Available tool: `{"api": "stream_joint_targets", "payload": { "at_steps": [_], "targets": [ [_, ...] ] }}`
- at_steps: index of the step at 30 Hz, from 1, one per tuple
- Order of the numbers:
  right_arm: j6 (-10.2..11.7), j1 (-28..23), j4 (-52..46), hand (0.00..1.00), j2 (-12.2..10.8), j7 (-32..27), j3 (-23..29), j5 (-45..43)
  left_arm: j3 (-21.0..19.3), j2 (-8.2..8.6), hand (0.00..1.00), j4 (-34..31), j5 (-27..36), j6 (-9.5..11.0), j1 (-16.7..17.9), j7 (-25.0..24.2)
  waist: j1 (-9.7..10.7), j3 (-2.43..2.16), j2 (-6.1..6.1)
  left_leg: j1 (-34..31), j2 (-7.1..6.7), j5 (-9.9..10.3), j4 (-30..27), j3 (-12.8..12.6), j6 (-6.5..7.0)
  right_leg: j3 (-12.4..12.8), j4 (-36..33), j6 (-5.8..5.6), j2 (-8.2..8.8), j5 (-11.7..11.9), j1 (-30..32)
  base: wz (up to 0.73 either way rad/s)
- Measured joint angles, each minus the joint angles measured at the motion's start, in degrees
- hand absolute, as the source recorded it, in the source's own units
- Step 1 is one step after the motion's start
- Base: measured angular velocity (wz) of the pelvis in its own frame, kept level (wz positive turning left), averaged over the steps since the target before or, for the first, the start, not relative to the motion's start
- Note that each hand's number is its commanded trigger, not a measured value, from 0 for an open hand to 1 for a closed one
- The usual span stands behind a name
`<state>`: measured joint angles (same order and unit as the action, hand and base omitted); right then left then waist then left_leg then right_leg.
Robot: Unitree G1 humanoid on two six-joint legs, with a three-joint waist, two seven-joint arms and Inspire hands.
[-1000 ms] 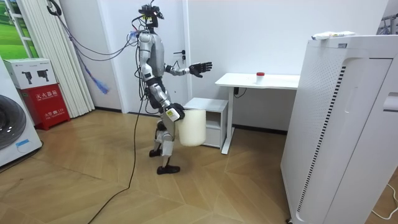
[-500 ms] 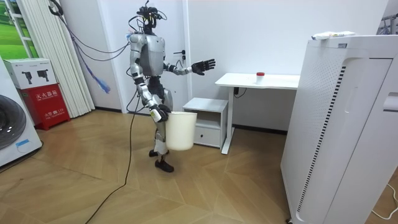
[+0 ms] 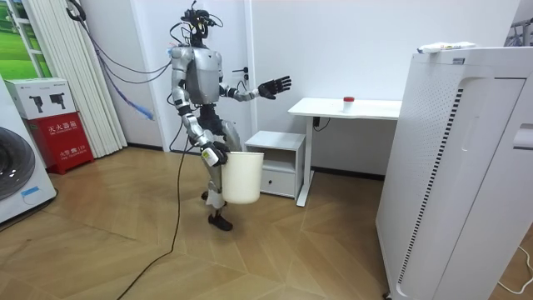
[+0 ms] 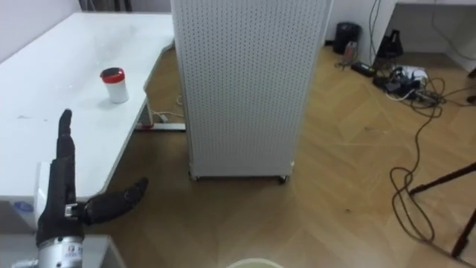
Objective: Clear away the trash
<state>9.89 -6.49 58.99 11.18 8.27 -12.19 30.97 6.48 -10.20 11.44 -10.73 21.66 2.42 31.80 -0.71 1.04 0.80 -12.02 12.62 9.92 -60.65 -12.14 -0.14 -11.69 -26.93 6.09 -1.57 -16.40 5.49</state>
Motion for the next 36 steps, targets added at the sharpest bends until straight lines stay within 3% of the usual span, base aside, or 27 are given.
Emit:
{"api": "stream_joint_targets", "payload": {
  "at_steps": [1,2,4,5,6,7,8,9,10,11,13,17,18,19,20,22,24,27,29,30,31,32,33,35,36],
  "targets": [
    [0.0,0.3,0.0,1.0,0.2,-0.6,0.3,0.0,0.0,-0.01,0.0,0.1,0.0,0.5,-0.1,0.0,-0.1,0.07,0.1,-3.2,-1.0,2.6,1.4,0.6,0.34,0.7,0.0,0.03,-0.01,-0.3,0.0,-0.18],
    [0.0,0.3,0.0,1.0,0.2,-1.1,0.3,0.0,0.0,0.03,0.0,0.2,0.0,0.6,0.0,0.0,-0.4,0.13,0.2,-4.5,-1.62,3.4,3.0,0.6,0.31,1.3,0.0,0.01,0.04,-0.5,-0.1,-0.43],
    [-0.7,0.3,-0.3,1.0,0.3,-2.6,0.0,-0.3,0.0,0.5,0.0,0.5,-0.1,0.7,0.2,0.1,-2.6,0.12,0.6,-8.5,-4.5,3.7,15.8,1.0,-0.28,2.7,0.1,-0.2,0.78,-1.3,-0.5,-0.54],
    [-1.2,0.3,-0.4,1.0,0.4,-2.7,0.0,-0.3,0.0,0.5,0.0,0.5,-0.3,0.7,0.2,0.0,-2.7,0.11,0.62,-9.2,-5.15,3.4,20.1,1.5,-0.68,2.9,0.0,-0.42,0.87,-1.6,-0.7,-0.28],
    [-1.4,0.1,-0.4,1.0,0.5,-2.7,0.0,-0.1,0.0,0.5,0.0,0.5,-0.3,0.7,0.2,0.0,-2.7,-0.01,0.33,-9.8,-6.72,1.9,28.6,2.9,-1.77,3.0,0.0,-1.04,1.25,-2.6,-1.6,-0.09],
    [-1.6,-0.3,-0.4,1.0,0.5,-2.7,0.0,0.1,-0.1,0.45,0.0,0.4,-0.5,0.8,0.3,0.0,-2.8,-0.04,0.36,-9.9,-7.61,-2.0,33.5,3.9,-0.75,3.5,-0.2,-1.91,1.8,-3.9,-2.5,-0.08],
    [-1.8,-0.6,-0.4,1.0,0.5,-2.7,0.0,0.1,-0.4,0.43,0.0,0.2,-0.7,0.8,0.7,0.0,-2.9,-0.46,0.7,-9.5,-8.01,-3.1,34.0,4.0,-0.48,3.8,-0.6,-2.63,2.26,-4.5,-2.6,-0.08],
    [-1.9,-0.8,-0.4,1.0,0.5,-2.6,0.0,0.0,-1.1,0.12,0.0,-0.4,-1.3,0.9,1.2,0.1,-2.9,-1.11,1.2,-9.0,-8.77,-4.1,33.8,3.0,1.18,3.7,-1.1,-3.87,3.3,-5.8,-2.9,-0.14],
    [-1.9,-0.8,-0.5,1.0,0.6,-2.5,0.0,-0.2,-1.5,-0.35,0.0,-0.4,-1.5,1.0,1.3,0.1,-3.4,-1.2,1.6,-8.3,-9.55,-4.1,33.2,2.2,2.6,3.6,-1.0,-4.89,4.36,-6.6,-3.8,-0.19],
    [-1.9,-0.8,-0.6,1.0,0.7,-2.5,0.0,-0.7,-1.8,-0.55,0.0,-0.4,-1.5,1.0,1.5,0.1,-3.8,-1.2,1.68,-7.9,-9.73,-3.4,32.5,1.6,3.5,3.4,-0.8,-5.45,4.92,-6.9,-4.3,-0.27],
    [-1.8,-1.2,-1.9,1.0,0.7,-2.6,0.1,-2.6,-2.4,-0.61,0.0,-1.6,-1.4,1.1,1.6,0.1,-4.0,-1.0,2.29,-6.8,-11.75,-0.3,30.6,0.9,4.69,1.9,-0.7,-7.31,7.8,-8.5,-6.3,-0.06],
    [-1.8,-1.1,-3.0,1.0,0.6,-2.3,-0.1,-3.0,-2.4,-0.57,0.0,-3.8,-1.4,2.3,1.3,0.3,-4.5,-0.85,2.25,-5.6,-13.18,4.6,27.7,-0.2,5.74,1.7,-4.7,-8.26,10.34,-9.1,-7.4,0.04],
    [-1.8,-1.1,-3.0,1.0,0.5,-2.1,-0.2,-3.0,-2.4,-0.59,0.0,-3.8,-1.5,2.5,1.3,0.3,-4.4,-0.77,2.37,-4.5,-13.81,6.2,27.0,-0.2,6.11,1.4,-9.2,-8.85,11.5,-8.8,-6.7,0.13],
    [-1.8,-1.1,-3.6,1.0,0.5,-2.1,-0.2,-3.0,-2.4,-0.68,0.0,-3.8,-1.9,2.5,1.3,0.8,-4.3,-0.66,2.67,-3.3,-14.66,7.6,26.7,-0.3,6.56,1.2,-14.5,-10.12,13.1,-7.9,-5.3,0.16],
    [-1.8,-1.1,-4.0,1.0,0.6,-2.1,-0.2,-3.0,-2.4,-0.73,0.0,-3.8,-2.1,2.5,1.3,1.2,-4.2,-0.64,2.65,-3.0,-15.02,8.1,26.3,-0.2,6.75,1.0,-17.2,-10.28,13.77,-7.1,-4.6,0.18],
    [-1.6,-0.9,-4.4,1.0,0.9,-2.3,-0.2,-2.8,-2.4,-0.77,0.0,-3.8,-2.7,2.6,1.1,1.8,-4.2,-0.32,1.91,-1.7,-15.48,10.5,25.0,0.7,7.32,0.5,-25.5,-9.92,15.32,-1.8,-1.9,0.2],
    [-1.4,-0.9,-4.4,1.0,0.9,-2.6,-0.2,-2.0,-2.3,-0.8,0.0,-3.7,-2.9,2.6,0.8,2.2,-4.1,0.2,0.82,-0.1,-15.65,11.5,25.7,2.8,7.49,0.4,-30.4,-9.92,15.42,3.0,0.2,0.27],
    [-1.4,-0.9,-4.5,1.0,1.0,-2.6,-0.1,-2.1,-2.2,-0.8,0.0,-3.5,-3.5,2.6,0.8,3.0,-3.8,0.4,-0.68,2.4,-15.33,11.3,29.1,6.0,7.07,0.3,-29.8,-9.79,14.86,-1.7,5.7,0.39],
    [-1.3,-1.2,-4.6,1.0,1.1,-2.4,-0.1,-2.3,-2.0,-0.94,0.0,-3.4,-3.4,2.6,0.8,3.0,-3.5,0.24,-0.94,3.8,-14.93,11.1,30.7,7.8,6.59,0.7,-21.8,-9.96,13.37,-2.9,7.8,0.52],
    [-1.2,-1.0,-4.6,1.0,0.8,-2.4,-0.1,-3.4,-1.8,-1.08,0.0,-3.4,-3.4,2.6,0.8,3.0,-3.4,0.03,-0.6,4.4,-14.9,10.9,31.3,8.8,6.27,1.0,-13.6,-9.77,12.78,-2.6,8.4,0.58],
    [-1.2,-0.8,-4.6,1.0,0.6,-2.6,0.0,-4.6,-1.8,-1.28,0.0,-3.4,-3.5,2.6,0.9,3.0,-2.7,-0.1,-0.15,4.7,-15.16,10.9,31.1,10.1,6.0,1.5,-5.3,-9.38,12.0,-0.4,8.6,0.71],
    [-1.2,-0.7,-4.4,1.0,0.6,-2.8,0.0,-4.9,-1.8,-1.24,0.0,-3.3,-3.5,2.5,1.0,3.0,-2.3,-0.1,-0.27,4.9,-15.06,11.0,30.9,11.0,5.62,2.1,-4.3,-10.38,11.31,2.1,8.7,0.75],
    [-1.2,-0.6,-3.6,1.0,0.5,-3.2,0.1,-5.9,-1.4,-1.15,0.0,-3.3,-3.5,2.4,2.0,3.0,-1.6,-1.09,-0.35,5.8,-14.46,10.3,31.9,10.7,4.14,2.1,-2.5,-10.17,10.78,2.3,7.0,0.49],
    [-1.2,0.3,-3.5,1.0,0.4,-3.0,0.0,-6.2,-1.8,-1.63,0.0,-3.2,-3.5,2.3,2.0,2.9,-1.9,-0.53,0.15,6.6,-13.68,9.1,32.2,10.1,2.15,2.7,1.7,-9.39,9.64,2.8,2.9,0.33],
    [-1.1,0.7,-3.2,1.0,-0.2,-3.1,0.0,-5.8,-1.9,-2.01,0.0,-3.2,-3.4,2.2,2.0,2.8,-1.6,-0.02,1.05,5.2,-13.24,9.2,31.5,9.5,1.29,6.0,5.0,-9.57,9.05,3.0,0.1,0.69]
  ]
}}
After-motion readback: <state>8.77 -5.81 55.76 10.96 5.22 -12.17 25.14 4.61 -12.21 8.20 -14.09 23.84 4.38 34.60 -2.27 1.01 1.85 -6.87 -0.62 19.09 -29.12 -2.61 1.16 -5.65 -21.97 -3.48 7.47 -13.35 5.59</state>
